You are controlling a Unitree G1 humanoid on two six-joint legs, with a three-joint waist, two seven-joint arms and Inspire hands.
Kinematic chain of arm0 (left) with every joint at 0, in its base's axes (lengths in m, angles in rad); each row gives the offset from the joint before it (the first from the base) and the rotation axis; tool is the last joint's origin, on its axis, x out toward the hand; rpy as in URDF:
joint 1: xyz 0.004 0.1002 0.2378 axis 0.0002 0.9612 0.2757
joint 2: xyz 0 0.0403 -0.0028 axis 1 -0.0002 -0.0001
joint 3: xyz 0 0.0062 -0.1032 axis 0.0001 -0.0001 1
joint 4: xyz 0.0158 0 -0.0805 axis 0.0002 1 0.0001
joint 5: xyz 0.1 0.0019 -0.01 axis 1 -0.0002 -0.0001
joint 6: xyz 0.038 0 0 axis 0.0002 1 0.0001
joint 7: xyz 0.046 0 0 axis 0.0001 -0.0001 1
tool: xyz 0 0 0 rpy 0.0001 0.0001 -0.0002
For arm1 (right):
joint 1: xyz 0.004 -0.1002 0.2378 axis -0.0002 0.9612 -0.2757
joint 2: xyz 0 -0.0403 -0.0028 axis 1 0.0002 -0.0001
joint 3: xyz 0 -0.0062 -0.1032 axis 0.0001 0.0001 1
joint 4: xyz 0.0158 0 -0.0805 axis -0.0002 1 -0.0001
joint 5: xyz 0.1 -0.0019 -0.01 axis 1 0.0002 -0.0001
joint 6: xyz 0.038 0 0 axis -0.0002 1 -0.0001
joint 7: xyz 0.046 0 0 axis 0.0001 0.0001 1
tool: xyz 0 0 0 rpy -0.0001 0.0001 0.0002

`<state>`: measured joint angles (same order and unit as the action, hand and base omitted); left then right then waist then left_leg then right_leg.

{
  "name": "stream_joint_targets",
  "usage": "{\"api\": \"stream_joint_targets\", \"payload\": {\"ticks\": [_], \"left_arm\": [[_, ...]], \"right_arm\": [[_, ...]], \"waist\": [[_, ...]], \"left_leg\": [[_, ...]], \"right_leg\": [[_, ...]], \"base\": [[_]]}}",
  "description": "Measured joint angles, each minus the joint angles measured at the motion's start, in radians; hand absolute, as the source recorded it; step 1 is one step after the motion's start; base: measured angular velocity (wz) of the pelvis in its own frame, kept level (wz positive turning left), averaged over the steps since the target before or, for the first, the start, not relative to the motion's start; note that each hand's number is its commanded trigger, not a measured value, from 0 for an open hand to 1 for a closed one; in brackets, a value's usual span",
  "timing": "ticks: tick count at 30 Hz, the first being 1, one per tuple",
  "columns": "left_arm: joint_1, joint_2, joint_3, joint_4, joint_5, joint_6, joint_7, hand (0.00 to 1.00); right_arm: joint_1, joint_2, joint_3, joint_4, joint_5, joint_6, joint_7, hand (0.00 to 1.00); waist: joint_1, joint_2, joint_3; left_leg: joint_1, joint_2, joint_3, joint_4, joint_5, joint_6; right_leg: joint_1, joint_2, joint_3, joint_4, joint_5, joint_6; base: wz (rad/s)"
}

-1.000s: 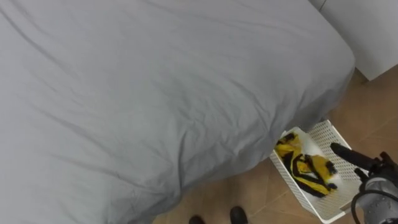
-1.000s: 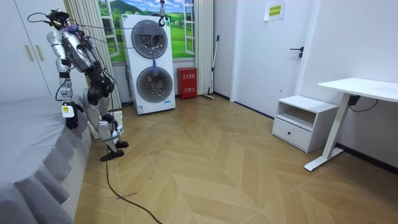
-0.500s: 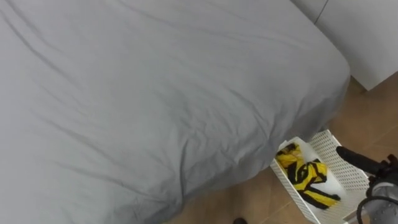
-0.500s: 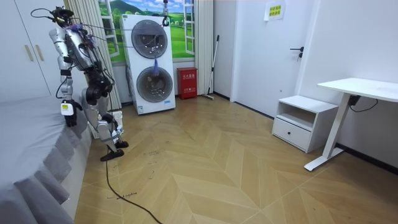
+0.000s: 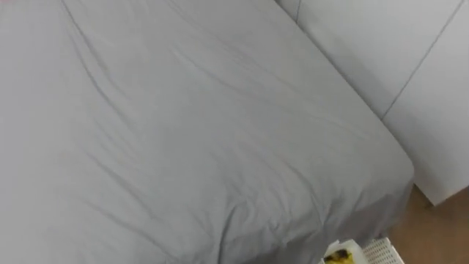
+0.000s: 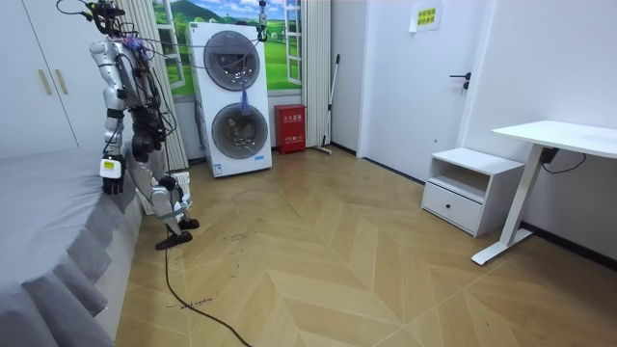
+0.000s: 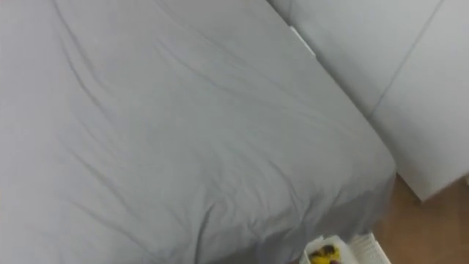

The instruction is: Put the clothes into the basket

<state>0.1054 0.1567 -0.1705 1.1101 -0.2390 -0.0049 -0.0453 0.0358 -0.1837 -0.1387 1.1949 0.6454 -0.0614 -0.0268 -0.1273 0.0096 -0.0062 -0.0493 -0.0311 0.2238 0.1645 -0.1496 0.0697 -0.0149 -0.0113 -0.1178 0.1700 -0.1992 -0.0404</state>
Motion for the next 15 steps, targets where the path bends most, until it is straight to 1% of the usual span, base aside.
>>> {"api": "stream_joint_targets", "payload": {"ticks": [1,3,4,6,7,10,11,13,14,15], "left_arm": [[0.000,-0.006,0.013,0.003,0.015,0.000,0.003,0.00],[0.000,-0.013,0.014,0.002,0.019,-0.003,0.013,0.00],[-0.001,-0.016,0.014,0.002,0.017,-0.007,0.015,0.00],[-0.003,-0.026,0.021,0.002,0.020,-0.012,0.016,0.00],[-0.004,-0.033,0.034,0.002,0.035,-0.016,0.016,0.00],[-0.004,-0.034,0.034,0.003,0.038,-0.024,0.016,0.00],[-0.005,-0.036,0.035,0.004,0.042,-0.026,0.020,0.00],[-0.005,-0.047,0.043,0.009,0.057,-0.032,0.038,0.00],[-0.004,-0.052,0.050,0.010,0.059,-0.032,0.040,0.00],[-0.003,-0.058,0.055,0.010,0.060,-0.032,0.045,0.00]], "right_arm": [[0.005,0.018,0.001,0.011,-0.019,0.000,0.021,0.00],[0.016,0.038,0.013,0.015,-0.031,0.000,0.045,0.00],[0.020,0.043,0.035,0.015,-0.031,0.000,0.058,0.00],[0.027,0.047,0.051,0.015,-0.041,0.001,0.069,0.00],[0.028,0.049,0.062,0.017,-0.057,0.001,0.069,0.00],[0.026,0.057,0.095,0.027,-0.079,0.004,0.073,0.00],[0.025,0.059,0.118,0.029,-0.102,0.010,0.074,0.00],[0.024,0.061,0.171,0.028,-0.129,0.021,0.076,0.00],[0.024,0.062,0.179,0.029,-0.138,0.021,0.078,0.00],[0.025,0.063,0.188,0.030,-0.152,0.024,0.087,0.00]], "waist": [[0.001,-0.003,0.0036],[0.004,-0.005,0.0063],[0.010,-0.005,0.0133],[0.024,-0.004,0.0141],[0.025,-0.003,0.0152],[0.033,-0.008,0.0152],[0.044,-0.009,0.0164],[0.058,-0.012,0.0160],[0.061,-0.013,0.0169],[0.073,-0.014,0.0170]], "left_leg": [[0.008,-0.002,-0.007,-0.001,-0.001,0.001],[0.015,-0.004,-0.019,-0.001,-0.002,0.001],[0.024,-0.005,-0.022,-0.002,-0.002,0.001],[0.025,-0.007,-0.030,-0.003,-0.002,0.001],[0.027,-0.010,-0.043,-0.002,-0.002,0.001],[0.029,-0.016,-0.063,-0.001,-0.002,0.001],[0.032,-0.016,-0.065,-0.001,-0.002,0.001],[0.033,-0.020,-0.075,-0.002,-0.002,0.001],[0.036,-0.022,-0.080,-0.002,-0.002,0.001],[0.039,-0.025,-0.087,-0.001,-0.002,0.001]], "right_leg": [[0.011,-0.001,-0.008,-0.002,0.000,0.000],[0.024,-0.004,-0.023,-0.005,-0.001,0.001],[0.036,-0.004,-0.026,-0.006,-0.001,0.001],[0.041,-0.004,-0.031,-0.016,-0.001,0.001],[0.050,-0.005,-0.040,-0.019,-0.002,0.001],[0.061,-0.007,-0.055,-0.021,-0.003,0.002],[0.067,-0.008,-0.061,-0.026,-0.003,0.002],[0.079,-0.010,-0.077,-0.035,-0.003,0.003],[0.084,-0.011,-0.080,-0.037,-0.004,0.004],[0.088,-0.013,-0.083,-0.037,-0.007,0.006]], "base": [[0.18],[0.16],[0.12],[0.13],[0.22],[0.20],[0.12],[0.17],[0.17],[0.14]]}}
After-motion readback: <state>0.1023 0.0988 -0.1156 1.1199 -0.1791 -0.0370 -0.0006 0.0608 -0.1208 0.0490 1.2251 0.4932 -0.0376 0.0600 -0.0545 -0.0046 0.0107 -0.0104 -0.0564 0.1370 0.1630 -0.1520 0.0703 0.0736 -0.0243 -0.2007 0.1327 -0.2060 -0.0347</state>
